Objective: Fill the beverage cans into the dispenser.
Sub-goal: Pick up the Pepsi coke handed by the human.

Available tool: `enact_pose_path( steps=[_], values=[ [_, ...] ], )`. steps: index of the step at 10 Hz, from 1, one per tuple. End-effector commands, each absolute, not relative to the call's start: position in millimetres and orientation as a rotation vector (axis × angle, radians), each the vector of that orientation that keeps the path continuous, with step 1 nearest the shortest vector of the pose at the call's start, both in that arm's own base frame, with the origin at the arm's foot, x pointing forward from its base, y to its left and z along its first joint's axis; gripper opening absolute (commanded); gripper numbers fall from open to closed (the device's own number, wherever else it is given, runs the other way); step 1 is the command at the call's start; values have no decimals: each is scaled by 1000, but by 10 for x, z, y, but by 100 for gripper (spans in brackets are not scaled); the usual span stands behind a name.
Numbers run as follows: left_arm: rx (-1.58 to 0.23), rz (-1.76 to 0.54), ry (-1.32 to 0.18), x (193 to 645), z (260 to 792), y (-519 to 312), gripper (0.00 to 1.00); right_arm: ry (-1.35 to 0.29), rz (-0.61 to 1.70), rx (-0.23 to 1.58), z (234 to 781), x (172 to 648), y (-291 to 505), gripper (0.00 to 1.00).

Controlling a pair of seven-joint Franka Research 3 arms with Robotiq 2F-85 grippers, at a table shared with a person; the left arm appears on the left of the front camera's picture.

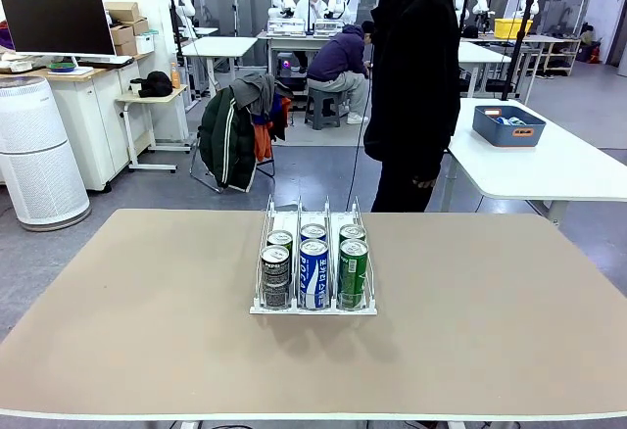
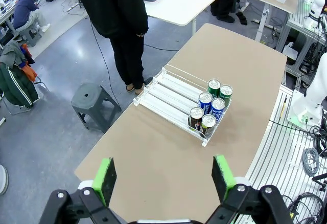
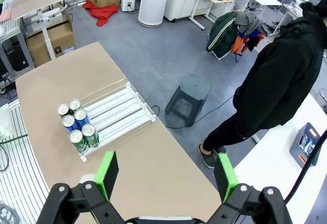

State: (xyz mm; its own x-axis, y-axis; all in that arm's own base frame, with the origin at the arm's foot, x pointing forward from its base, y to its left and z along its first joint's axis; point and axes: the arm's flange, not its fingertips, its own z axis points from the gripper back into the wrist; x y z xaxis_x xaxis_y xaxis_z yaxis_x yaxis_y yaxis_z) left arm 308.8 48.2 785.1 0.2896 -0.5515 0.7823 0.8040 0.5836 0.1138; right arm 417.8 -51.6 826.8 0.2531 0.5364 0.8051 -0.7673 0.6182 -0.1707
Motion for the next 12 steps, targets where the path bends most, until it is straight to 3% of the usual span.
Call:
enact_pose_path(
  steps=[1, 12],
  values=[
    [-331, -928, -890, 3088, 7845, 483, 100, -970, 877, 269, 8277, 4187, -456, 100],
    [-331, -928, -890, 3088, 7845, 483, 100, -824, 853, 282, 8204, 4137, -436, 100]
  ],
)
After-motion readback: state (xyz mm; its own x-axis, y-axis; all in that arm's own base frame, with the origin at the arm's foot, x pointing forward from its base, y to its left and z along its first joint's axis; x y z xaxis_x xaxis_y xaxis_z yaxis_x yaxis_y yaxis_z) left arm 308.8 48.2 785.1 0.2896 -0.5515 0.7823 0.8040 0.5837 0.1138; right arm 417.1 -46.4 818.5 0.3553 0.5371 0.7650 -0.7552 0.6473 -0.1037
